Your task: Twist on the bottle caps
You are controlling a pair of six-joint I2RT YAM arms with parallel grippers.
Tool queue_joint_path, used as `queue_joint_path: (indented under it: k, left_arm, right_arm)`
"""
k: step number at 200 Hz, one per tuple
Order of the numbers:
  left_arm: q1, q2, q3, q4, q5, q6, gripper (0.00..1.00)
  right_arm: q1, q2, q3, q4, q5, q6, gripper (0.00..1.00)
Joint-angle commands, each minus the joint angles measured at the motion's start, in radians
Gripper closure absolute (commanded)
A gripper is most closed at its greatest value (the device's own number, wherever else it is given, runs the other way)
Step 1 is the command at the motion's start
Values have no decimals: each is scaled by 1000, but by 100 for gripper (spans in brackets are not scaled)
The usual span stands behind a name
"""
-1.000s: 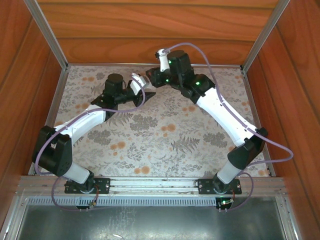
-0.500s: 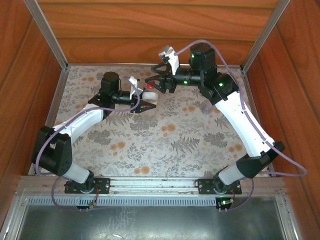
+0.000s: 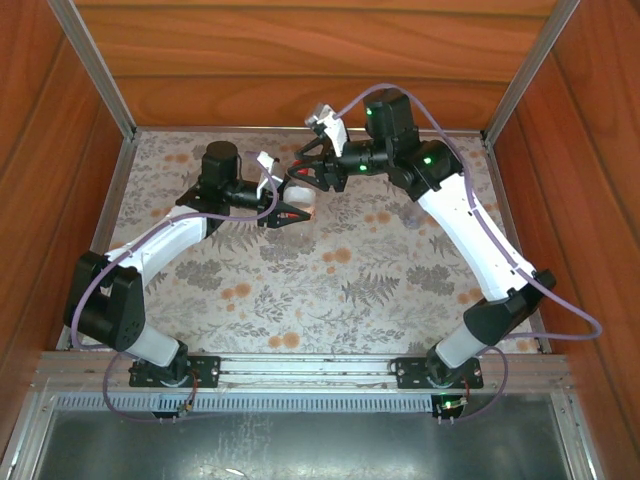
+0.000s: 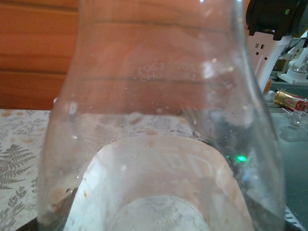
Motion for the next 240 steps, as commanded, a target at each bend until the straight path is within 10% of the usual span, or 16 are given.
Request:
queue_joint_path:
  k: [1,47,87,142,184,216,240]
  left_arm:
    - [1,7,34,12,42,-6,45]
    - [1,10,24,13,-77,24,45]
    - [-16,-2,16,17,-592,70,46]
    - [-131,-66,-62,28,-918,319,46]
    - [-125,-91,-119,27,-902,282,47]
    - [-29,-84,-116,26,-503,127,47]
    - [-14,-68,-105,25,-283,110,47]
  right_arm:
    - [-8,5,28,-25,5,-12,60]
    - [-9,1,16,9,40,44,88]
    - [31,-21,-122,211,549,356,100]
    - [116,21,-158,86,1050,668,100]
    - [78,-26,-222,228,780,587,85]
    - [27,-108,-250,366,438,366,40]
    - [0,-145,-229,334,235,222,29]
